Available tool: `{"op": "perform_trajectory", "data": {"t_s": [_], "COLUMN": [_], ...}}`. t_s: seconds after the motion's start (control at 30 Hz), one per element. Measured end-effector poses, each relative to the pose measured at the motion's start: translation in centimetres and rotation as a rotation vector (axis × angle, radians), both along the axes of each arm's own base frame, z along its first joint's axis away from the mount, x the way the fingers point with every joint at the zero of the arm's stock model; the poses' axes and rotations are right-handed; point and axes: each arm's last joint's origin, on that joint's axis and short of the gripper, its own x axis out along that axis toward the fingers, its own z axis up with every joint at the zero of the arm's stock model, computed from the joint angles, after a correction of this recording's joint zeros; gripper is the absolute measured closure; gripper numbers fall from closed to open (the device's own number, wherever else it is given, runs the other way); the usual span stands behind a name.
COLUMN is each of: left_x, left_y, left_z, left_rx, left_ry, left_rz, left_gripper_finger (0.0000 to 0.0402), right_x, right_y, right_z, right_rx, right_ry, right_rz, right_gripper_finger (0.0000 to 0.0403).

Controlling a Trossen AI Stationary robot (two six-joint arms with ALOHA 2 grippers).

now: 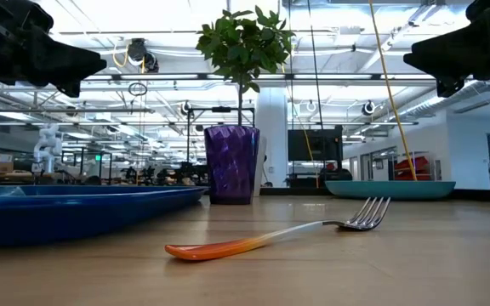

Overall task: Pick and place plate/cup/fork/spoon on tray
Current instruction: Put the violet cup on the blue serving tray

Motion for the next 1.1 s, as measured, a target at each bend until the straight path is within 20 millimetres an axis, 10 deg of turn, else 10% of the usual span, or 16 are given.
{"op": "perform_trajectory", "data": {"t_s": [1.1], "left_x": [-0.1], "left_y": [0.2], "left_z": [1.0], "left_rx": [0.301], "left_ry": [-0.085], "left_rz": [0.115], "left_gripper_finger": [0.0305], "right_x": [-0.3], "right_y": [-0.2], "right_z": [1.7], "right_rx": [0.124], "right_ry": [-0.162], "right_rz": [0.000], "right_gripper_finger": [0.0298]}}
